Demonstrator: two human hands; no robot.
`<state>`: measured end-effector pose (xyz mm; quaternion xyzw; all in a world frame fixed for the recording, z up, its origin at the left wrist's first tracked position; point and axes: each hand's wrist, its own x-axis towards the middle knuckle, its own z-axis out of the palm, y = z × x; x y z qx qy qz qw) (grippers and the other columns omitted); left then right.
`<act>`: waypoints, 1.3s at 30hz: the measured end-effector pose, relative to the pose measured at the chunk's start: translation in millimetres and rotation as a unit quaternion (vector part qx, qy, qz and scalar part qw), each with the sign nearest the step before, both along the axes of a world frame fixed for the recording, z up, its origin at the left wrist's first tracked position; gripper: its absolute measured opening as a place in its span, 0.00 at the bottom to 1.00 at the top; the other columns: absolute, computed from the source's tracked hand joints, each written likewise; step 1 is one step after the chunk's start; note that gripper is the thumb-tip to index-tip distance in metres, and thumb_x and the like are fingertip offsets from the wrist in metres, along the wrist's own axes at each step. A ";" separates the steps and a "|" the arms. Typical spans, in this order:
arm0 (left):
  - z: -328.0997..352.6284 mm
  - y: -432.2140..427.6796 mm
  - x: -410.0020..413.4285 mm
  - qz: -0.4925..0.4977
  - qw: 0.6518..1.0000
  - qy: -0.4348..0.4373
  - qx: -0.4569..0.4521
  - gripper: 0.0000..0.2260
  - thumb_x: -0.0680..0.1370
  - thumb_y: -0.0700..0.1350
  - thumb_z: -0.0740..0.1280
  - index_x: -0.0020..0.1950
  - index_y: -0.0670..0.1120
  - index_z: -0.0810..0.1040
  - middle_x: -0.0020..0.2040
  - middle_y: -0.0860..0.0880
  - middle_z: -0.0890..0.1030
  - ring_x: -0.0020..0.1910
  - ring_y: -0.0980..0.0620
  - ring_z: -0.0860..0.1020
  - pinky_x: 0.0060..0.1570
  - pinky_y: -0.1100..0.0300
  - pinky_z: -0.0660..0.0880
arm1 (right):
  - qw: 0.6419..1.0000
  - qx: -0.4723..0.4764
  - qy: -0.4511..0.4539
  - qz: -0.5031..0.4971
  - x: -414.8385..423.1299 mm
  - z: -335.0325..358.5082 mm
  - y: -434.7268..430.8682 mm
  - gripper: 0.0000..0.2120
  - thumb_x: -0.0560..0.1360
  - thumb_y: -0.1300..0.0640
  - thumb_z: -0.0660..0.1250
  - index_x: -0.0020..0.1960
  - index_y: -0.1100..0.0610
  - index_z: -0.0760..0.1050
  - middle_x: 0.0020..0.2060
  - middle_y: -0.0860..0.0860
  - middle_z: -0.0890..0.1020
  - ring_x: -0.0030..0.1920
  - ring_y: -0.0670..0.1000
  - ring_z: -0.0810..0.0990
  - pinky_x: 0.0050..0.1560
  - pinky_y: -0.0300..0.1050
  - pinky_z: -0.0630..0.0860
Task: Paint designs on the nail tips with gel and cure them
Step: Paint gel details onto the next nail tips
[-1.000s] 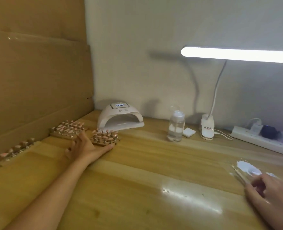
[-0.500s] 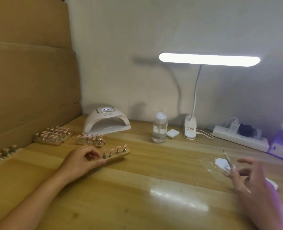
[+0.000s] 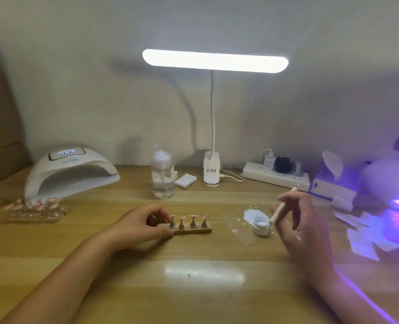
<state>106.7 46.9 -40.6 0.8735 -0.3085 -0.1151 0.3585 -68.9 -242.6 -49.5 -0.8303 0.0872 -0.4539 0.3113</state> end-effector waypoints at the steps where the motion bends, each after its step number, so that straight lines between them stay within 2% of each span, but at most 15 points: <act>1: 2.3 -5.8 1.7 -0.010 1.000 0.004 0.008 0.10 0.71 0.53 0.76 0.49 0.61 0.79 0.47 0.58 0.81 0.46 0.61 0.78 0.43 0.70 0.72 | 1.000 0.011 -0.006 0.008 0.6 1.5 0.4 0.07 0.74 0.49 0.69 0.46 0.47 0.71 0.31 0.45 0.76 0.33 0.44 0.73 0.34 0.32 0.67; 2: 5.4 -12.1 2.1 -0.024 1.000 0.004 0.014 0.12 0.72 0.48 0.75 0.52 0.60 0.78 0.50 0.56 0.81 0.49 0.60 0.79 0.46 0.70 0.73 | 0.999 0.035 -0.010 0.011 0.2 2.8 2.1 0.09 0.74 0.42 0.65 0.42 0.46 0.70 0.29 0.47 0.75 0.32 0.44 0.73 0.33 0.32 0.66; 4: 12.4 -26.7 -0.3 -0.056 0.998 0.003 0.024 0.14 0.73 0.42 0.73 0.54 0.57 0.76 0.53 0.56 0.80 0.51 0.60 0.78 0.49 0.71 0.73 | 0.996 0.084 -0.004 0.009 -0.5 0.0 1.3 0.16 0.74 0.34 0.59 0.39 0.47 0.70 0.29 0.48 0.76 0.30 0.44 0.71 0.31 0.32 0.65; 6: 20.3 -40.6 -5.9 -0.069 0.997 -0.005 0.040 0.16 0.72 0.44 0.74 0.55 0.57 0.74 0.53 0.59 0.78 0.51 0.63 0.77 0.49 0.72 0.73 | 0.993 0.119 0.008 0.012 0.5 -0.8 1.7 0.20 0.74 0.32 0.56 0.40 0.49 0.72 0.29 0.48 0.77 0.28 0.43 0.69 0.30 0.33 0.64; 8: 25.6 -54.2 -13.5 -0.060 0.996 -0.048 0.042 0.19 0.70 0.53 0.75 0.57 0.59 0.73 0.54 0.62 0.77 0.52 0.65 0.75 0.49 0.70 0.73 | 0.987 0.157 -0.004 0.036 1.9 -0.2 2.3 0.16 0.76 0.36 0.58 0.44 0.48 0.73 0.28 0.47 0.77 0.28 0.42 0.71 0.30 0.31 0.65; 10: 24.8 -66.8 -21.4 -0.041 0.988 -0.139 0.046 0.18 0.70 0.60 0.72 0.58 0.60 0.74 0.54 0.63 0.76 0.54 0.64 0.74 0.54 0.64 0.72 | 0.978 0.199 -0.013 0.070 3.3 0.8 1.5 0.09 0.80 0.43 0.63 0.46 0.47 0.73 0.29 0.50 0.81 0.29 0.42 0.75 0.31 0.29 0.68; 12: 17.1 -75.8 -26.9 -0.026 0.970 -0.236 0.060 0.12 0.72 0.60 0.68 0.54 0.60 0.76 0.54 0.63 0.76 0.56 0.62 0.71 0.62 0.58 0.63 | 0.975 0.210 -0.003 0.073 4.3 -0.5 -2.0 0.08 0.82 0.50 0.65 0.44 0.48 0.76 0.32 0.52 0.83 0.30 0.42 0.77 0.29 0.29 0.70; 14: 9.4 -78.3 -27.9 -0.010 0.959 -0.277 0.058 0.07 0.73 0.61 0.67 0.47 0.62 0.75 0.53 0.64 0.73 0.57 0.61 0.67 0.60 0.58 0.54 | 0.973 0.221 -0.005 0.066 4.2 -2.2 -4.7 0.10 0.80 0.50 0.66 0.41 0.50 0.79 0.30 0.52 0.82 0.28 0.43 0.74 0.28 0.30 0.68; 16: 3.4 -77.9 -25.8 0.002 0.959 -0.280 0.050 0.06 0.72 0.64 0.68 0.42 0.64 0.74 0.53 0.66 0.72 0.55 0.62 0.65 0.56 0.59 0.50 | 0.977 0.210 -0.008 0.044 4.3 -3.2 -6.0 0.12 0.81 0.50 0.65 0.40 0.51 0.77 0.27 0.52 0.80 0.25 0.43 0.71 0.27 0.32 0.66; 19: -0.6 -78.4 -24.4 0.013 0.958 -0.284 0.039 0.07 0.70 0.66 0.68 0.41 0.65 0.76 0.53 0.67 0.72 0.55 0.61 0.65 0.55 0.58 0.50 | 0.986 0.166 0.016 -0.007 5.2 -6.4 -7.6 0.12 0.81 0.50 0.65 0.39 0.50 0.71 0.26 0.49 0.80 0.24 0.43 0.72 0.28 0.35 0.65; 24: -0.4 -79.3 -27.0 0.015 0.958 -0.285 0.041 0.07 0.70 0.65 0.67 0.39 0.64 0.73 0.52 0.67 0.73 0.54 0.60 0.65 0.54 0.58 0.50 | 0.990 0.119 0.074 -0.011 5.6 -7.4 -3.8 0.14 0.79 0.48 0.66 0.38 0.53 0.69 0.27 0.43 0.80 0.26 0.41 0.73 0.30 0.32 0.67; 28: 5.3 -78.7 -33.7 -0.003 0.938 -0.346 0.034 0.07 0.73 0.60 0.69 0.39 0.60 0.75 0.52 0.64 0.74 0.54 0.56 0.67 0.54 0.56 0.51 | 0.988 0.119 0.100 0.001 5.3 -7.2 -3.5 0.15 0.78 0.44 0.66 0.40 0.53 0.70 0.28 0.43 0.81 0.28 0.41 0.74 0.32 0.33 0.68; 32: 11.7 -84.1 -47.9 -0.040 0.910 -0.412 0.005 0.06 0.73 0.52 0.71 0.40 0.54 0.77 0.47 0.59 0.78 0.50 0.52 0.73 0.52 0.54 0.59 | 0.986 0.128 0.105 0.007 5.3 -5.9 -2.2 0.17 0.75 0.40 0.65 0.40 0.52 0.70 0.29 0.46 0.81 0.28 0.44 0.74 0.34 0.40 0.68; 35: 10.7 -92.6 -62.0 -0.088 0.933 -0.345 -0.054 0.03 0.75 0.52 0.68 0.42 0.56 0.75 0.42 0.61 0.79 0.43 0.59 0.72 0.44 0.60 0.65 | 0.985 0.134 0.104 0.009 6.2 -5.8 -2.5 0.16 0.76 0.42 0.66 0.41 0.55 0.71 0.29 0.46 0.81 0.28 0.43 0.74 0.34 0.45 0.69; 39: -4.7 -99.4 -69.9 -0.111 0.960 -0.230 -0.112 0.02 0.75 0.53 0.70 0.45 0.59 0.77 0.42 0.65 0.79 0.39 0.62 0.73 0.38 0.65 0.67 | 0.985 0.134 0.106 0.009 6.7 -6.7 -3.2 0.15 0.76 0.43 0.67 0.41 0.54 0.72 0.29 0.43 0.81 0.29 0.43 0.74 0.35 0.47 0.69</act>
